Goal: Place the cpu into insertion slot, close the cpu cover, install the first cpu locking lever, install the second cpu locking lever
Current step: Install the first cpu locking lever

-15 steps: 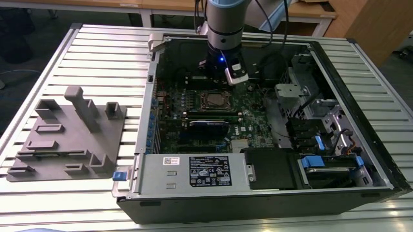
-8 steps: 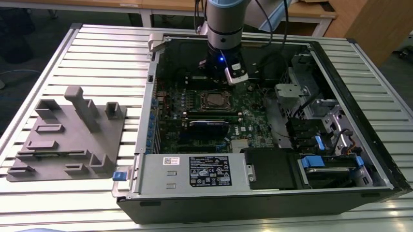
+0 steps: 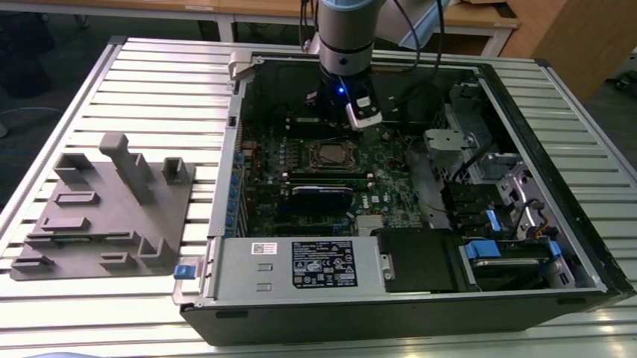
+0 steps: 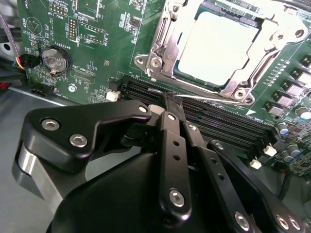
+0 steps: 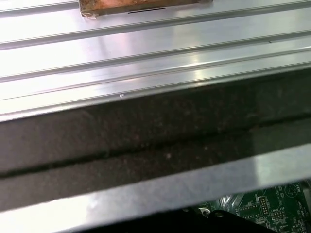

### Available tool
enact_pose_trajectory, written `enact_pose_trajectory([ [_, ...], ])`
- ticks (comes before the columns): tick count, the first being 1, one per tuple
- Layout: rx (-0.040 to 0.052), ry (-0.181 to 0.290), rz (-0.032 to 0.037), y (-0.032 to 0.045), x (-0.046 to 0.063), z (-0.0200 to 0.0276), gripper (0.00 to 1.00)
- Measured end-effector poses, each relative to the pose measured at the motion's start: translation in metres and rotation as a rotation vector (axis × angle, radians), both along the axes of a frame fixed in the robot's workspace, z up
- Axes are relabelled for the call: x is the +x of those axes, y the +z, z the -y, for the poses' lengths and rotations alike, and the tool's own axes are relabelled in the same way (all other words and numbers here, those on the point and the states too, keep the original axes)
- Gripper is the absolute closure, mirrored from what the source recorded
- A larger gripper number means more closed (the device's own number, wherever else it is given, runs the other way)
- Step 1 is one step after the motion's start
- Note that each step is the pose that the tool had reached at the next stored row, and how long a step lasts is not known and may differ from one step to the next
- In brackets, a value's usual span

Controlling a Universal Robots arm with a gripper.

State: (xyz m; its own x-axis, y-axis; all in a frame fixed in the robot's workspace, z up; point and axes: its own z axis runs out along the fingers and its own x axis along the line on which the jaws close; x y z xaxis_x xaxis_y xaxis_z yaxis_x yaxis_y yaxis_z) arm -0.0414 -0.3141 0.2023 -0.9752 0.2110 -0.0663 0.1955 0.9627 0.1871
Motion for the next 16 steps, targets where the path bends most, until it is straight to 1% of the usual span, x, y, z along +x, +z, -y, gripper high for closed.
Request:
enact_pose_trajectory([
  [3, -0.0006, 0.0, 0.0024, -0.0001, -0.0002, -0.0003, 0.89],
  [6, -0.0029, 0.0, 0.0066, -0.0001, -0.0003, -0.0005, 0.89],
  [8, -0.0055, 0.0, 0.0102, -0.0002, -0.0003, -0.0005, 0.89],
  [12, -0.0144, 0.0, 0.019, -0.0002, -0.0008, -0.0005, 0.89],
  [16, -0.0161, 0.0, 0.0245, -0.0005, -0.0034, -0.0005, 0.89],
])
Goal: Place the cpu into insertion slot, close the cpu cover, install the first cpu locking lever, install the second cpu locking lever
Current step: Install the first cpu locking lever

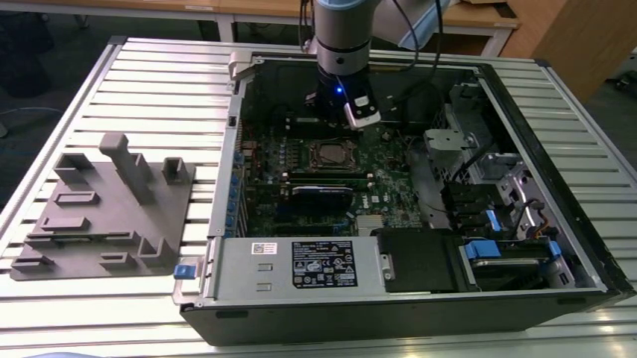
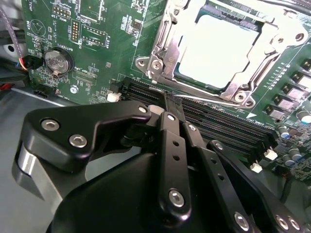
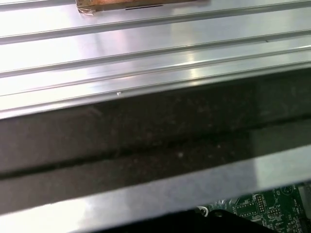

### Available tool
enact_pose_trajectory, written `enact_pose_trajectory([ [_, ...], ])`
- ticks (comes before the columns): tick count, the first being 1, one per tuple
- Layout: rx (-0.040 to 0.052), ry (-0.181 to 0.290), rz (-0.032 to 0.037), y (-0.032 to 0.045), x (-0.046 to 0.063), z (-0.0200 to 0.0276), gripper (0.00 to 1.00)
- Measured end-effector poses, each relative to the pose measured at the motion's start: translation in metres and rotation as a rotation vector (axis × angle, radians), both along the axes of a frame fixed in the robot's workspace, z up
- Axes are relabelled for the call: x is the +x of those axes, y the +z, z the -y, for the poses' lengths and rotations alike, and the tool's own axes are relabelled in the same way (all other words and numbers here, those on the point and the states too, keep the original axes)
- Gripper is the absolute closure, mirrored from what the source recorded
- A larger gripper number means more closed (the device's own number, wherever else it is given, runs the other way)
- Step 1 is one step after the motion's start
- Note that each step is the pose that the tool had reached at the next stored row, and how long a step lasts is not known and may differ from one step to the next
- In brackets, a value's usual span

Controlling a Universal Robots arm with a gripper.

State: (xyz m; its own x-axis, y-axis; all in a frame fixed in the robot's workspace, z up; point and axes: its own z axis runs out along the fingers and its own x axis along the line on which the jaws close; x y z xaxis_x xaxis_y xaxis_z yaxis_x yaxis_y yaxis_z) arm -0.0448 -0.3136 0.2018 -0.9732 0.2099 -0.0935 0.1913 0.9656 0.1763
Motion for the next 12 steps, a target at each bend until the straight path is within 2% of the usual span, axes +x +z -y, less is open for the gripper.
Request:
enact_pose_trajectory([
  [5, -0.0019, 0.0, 0.0088, -0.0008, -0.0039, 0.0, 0.89],
  [12, -0.0108, -0.001, 0.0273, -0.0026, -0.0059, 0.0001, 0.89],
])
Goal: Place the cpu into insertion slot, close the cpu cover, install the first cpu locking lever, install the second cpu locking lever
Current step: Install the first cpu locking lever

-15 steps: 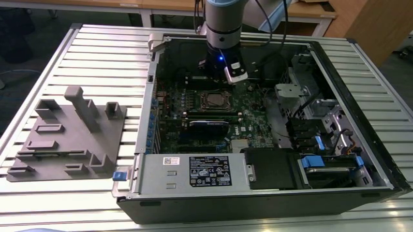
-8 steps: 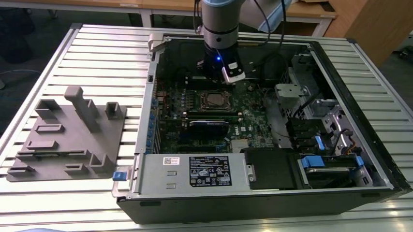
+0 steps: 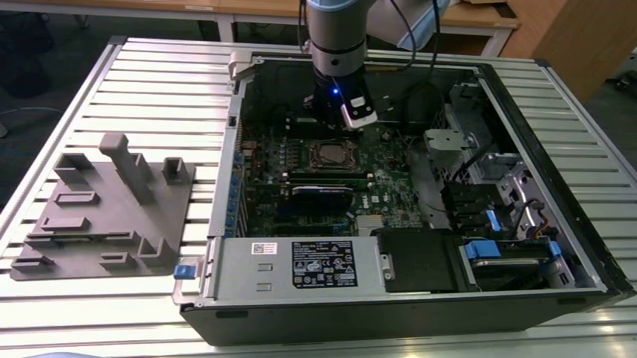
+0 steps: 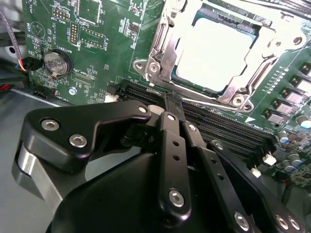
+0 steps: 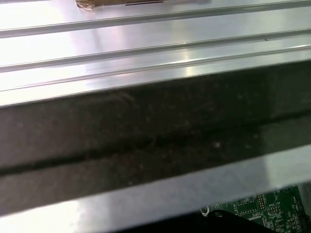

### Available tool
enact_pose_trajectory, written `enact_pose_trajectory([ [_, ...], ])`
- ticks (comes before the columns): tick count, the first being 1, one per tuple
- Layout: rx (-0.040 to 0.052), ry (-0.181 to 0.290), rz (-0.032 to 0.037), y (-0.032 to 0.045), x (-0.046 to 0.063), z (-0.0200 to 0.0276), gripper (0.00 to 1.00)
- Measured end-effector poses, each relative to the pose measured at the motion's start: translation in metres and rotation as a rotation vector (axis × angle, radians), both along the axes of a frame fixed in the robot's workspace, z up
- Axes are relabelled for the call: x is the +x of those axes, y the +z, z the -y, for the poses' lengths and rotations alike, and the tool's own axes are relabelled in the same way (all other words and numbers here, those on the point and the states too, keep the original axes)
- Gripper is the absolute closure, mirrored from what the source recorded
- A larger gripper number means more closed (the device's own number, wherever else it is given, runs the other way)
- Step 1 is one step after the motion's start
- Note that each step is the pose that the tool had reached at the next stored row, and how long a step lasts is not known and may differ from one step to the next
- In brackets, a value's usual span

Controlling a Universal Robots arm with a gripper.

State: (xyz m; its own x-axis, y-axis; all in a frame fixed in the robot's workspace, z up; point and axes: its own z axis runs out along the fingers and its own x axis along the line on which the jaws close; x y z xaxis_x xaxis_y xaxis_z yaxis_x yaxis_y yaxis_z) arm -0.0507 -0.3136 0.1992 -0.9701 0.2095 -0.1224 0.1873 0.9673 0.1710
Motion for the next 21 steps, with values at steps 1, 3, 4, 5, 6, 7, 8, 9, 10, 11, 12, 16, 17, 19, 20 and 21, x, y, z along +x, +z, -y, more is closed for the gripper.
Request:
enact_pose_trajectory([
  [1, 0.0, 0.0, 0.0018, -0.0003, -0.0008, 0.0, 0.89],
  [3, 0.0001, 0.0, 0.0047, -0.0007, -0.0025, -0.0001, 0.89],
  [4, 0.0001, 0.0, 0.0058, -0.0008, -0.0032, -0.0001, 0.89],
  [5, 0.0, 0.0, 0.007, -0.0009, -0.0039, -0.0002, 0.89],
  [6, 0.0, -0.001, 0.0081, -0.001, -0.0046, -0.0002, 0.89],
  [7, 0.0, -0.001, 0.009, -0.0011, -0.0051, -0.0003, 0.89],
  [8, 0.0, -0.001, 0.01, -0.0012, -0.0056, -0.0004, 0.89],
  [9, -0.0001, -0.001, 0.0107, -0.0013, -0.0059, -0.0004, 0.89],
  [10, -0.0001, -0.002, 0.0115, -0.0014, -0.0061, -0.0005, 0.89],
  [11, 0.0, -0.003, 0.0122, -0.0016, -0.0062, -0.0007, 0.89],
  [12, 0.0001, -0.004, 0.0128, -0.0018, -0.0062, -0.0009, 0.89],
  [16, -0.0001, -0.026, 0.0137, -0.0026, -0.0062, -0.0027, 0.89],
  [17, -0.0001, -0.032, 0.0138, -0.0027, -0.0062, -0.0029, 0.89],
  [19, -0.0001, -0.045, 0.0139, -0.0029, -0.0062, -0.0032, 0.89],
  [20, -0.0002, -0.048, 0.0138, -0.0029, -0.0062, -0.0031, 0.89],
  [21, -0.0003, -0.051, 0.0138, -0.0029, -0.0062, -0.0032, 0.89],
])
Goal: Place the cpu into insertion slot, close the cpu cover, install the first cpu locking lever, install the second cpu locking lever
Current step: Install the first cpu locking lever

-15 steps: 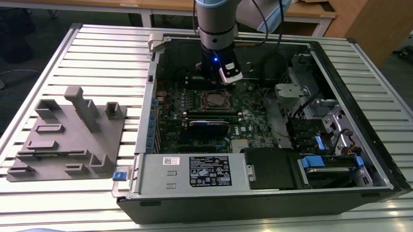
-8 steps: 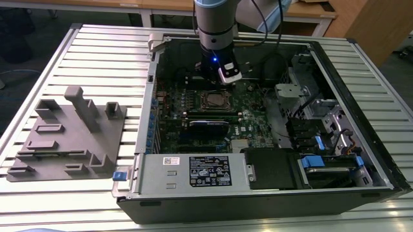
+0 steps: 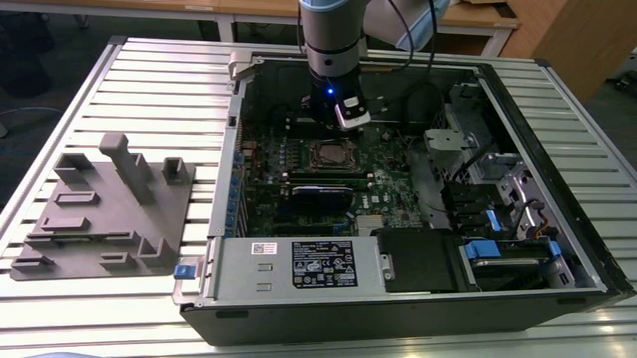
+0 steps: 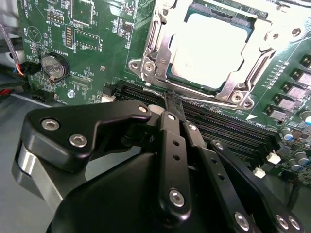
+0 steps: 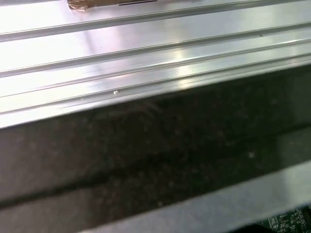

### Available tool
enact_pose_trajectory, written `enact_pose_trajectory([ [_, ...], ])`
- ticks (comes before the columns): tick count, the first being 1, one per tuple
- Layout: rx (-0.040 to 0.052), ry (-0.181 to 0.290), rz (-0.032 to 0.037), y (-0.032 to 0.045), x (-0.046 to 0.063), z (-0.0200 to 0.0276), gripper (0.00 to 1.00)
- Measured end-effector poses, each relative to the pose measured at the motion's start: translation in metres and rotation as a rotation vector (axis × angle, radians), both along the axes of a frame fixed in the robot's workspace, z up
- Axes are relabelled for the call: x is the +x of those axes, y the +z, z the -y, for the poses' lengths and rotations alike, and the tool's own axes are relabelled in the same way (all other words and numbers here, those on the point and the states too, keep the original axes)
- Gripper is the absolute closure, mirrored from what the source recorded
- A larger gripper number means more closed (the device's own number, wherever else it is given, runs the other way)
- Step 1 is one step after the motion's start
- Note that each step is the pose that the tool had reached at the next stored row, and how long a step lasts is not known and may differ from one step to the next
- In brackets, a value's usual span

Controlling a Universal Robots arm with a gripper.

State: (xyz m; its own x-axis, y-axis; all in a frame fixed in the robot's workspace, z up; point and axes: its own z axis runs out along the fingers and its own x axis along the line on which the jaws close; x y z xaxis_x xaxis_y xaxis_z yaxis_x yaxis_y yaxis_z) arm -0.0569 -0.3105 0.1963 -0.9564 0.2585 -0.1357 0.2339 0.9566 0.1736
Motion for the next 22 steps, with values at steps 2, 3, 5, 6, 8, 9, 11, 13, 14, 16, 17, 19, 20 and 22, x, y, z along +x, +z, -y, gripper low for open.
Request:
enact_pose_trajectory([
  [2, 0.0, -0.004, 0.0001, -0.0001, 0.0, -0.0002, 0.89],
  [3, 0.0, -0.006, 0.0002, -0.0002, 0.0, -0.0003, 0.89],
  [5, -0.0001, -0.011, 0.0005, -0.0004, 0.0, -0.0007, 0.89],
  [6, -0.0002, -0.015, 0.0005, -0.0005, 0.0, -0.001, 0.89],
  [8, 0.0, -0.023, 0.0007, -0.0006, 0.0, -0.0015, 0.89],
  [9, -0.0001, -0.03, 0.0006, -0.0006, 0.0, -0.0017, 0.89],
  [11, 0.0001, -0.045, 0.0007, -0.0007, 0.0, -0.002, 0.89],
  [13, 0.0, -0.059, 0.0006, -0.0007, 0.0, -0.002, 0.89],
  [14, 0.0, -0.061, 0.0006, -0.0007, 0.0, -0.002, 0.89],
  [16, 0.0, -0.064, 0.0006, -0.0007, 0.0, -0.002, 0.89],
  [17, 0.0, -0.065, 0.0006, -0.0007, 0.0, -0.002, 0.89],
  [19, -0.0003, -0.065, 0.0007, -0.0007, 0.0, -0.002, 0.89],
  [20, -0.0011, -0.066, 0.0008, -0.0007, 0.0, -0.0021, 0.89],
  [22, -0.0051, -0.067, 0.0009, -0.0007, 0.0, -0.0021, 0.89],
])
